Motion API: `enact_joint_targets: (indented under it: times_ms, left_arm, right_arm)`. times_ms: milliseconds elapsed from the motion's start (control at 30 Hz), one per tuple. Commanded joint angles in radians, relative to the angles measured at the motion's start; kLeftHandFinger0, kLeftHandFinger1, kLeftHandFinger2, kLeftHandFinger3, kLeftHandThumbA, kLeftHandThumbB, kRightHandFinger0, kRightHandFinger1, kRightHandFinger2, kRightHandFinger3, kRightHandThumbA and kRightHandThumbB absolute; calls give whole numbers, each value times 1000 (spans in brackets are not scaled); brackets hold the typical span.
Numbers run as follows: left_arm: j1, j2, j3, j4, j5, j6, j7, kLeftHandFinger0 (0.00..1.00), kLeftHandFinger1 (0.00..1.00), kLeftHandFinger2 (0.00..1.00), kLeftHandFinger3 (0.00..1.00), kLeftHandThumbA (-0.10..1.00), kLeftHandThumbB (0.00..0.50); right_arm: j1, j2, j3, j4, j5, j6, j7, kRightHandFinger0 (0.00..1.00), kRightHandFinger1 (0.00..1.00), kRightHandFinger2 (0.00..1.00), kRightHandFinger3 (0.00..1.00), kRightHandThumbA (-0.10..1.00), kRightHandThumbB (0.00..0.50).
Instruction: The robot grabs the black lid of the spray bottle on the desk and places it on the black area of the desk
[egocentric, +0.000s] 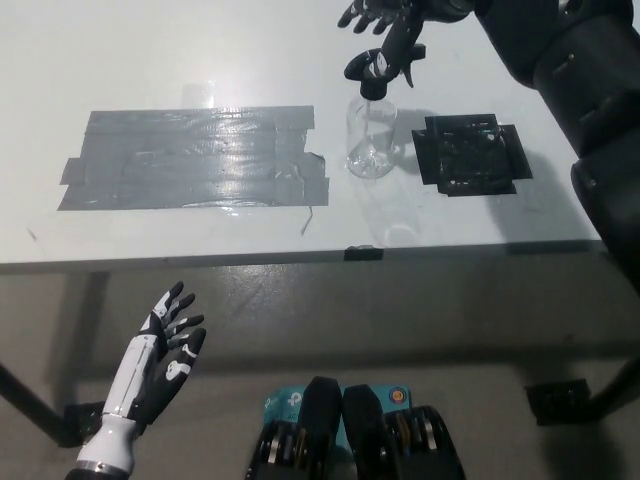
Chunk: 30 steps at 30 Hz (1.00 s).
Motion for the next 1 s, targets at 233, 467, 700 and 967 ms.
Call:
enact_joint_targets:
  times_ms: [233, 467, 700, 967]
  left_arm:
    - [-16, 17, -5, -29, -1, -28, -12, 729, 812, 960, 1000, 776, 165]
    - [-15, 17, -9, -39, 8, -22, -10, 718, 804, 955, 1000, 780, 171]
    - [-25, 17, -11, -27, 9, -40, -10, 702, 787, 938, 1000, 761, 170]
    - [-33, 21, -11, -15, 11, -59, -10, 689, 774, 925, 1000, 769, 166]
  right_arm:
    - [-38, 15, 67, 7, -31, -20, -80, 1000, 1000, 1000, 1000, 607, 500]
    - [-17, 27, 70, 7, -28, -41, -116, 1000, 1000, 1000, 1000, 617, 496]
    - [-14, 30, 57, 6, -14, -50, -133, 1000, 1000, 1000, 1000, 585, 500]
    - [-10, 31, 75, 8, -31, -40, -171, 1000, 1000, 1000, 1000, 573, 500]
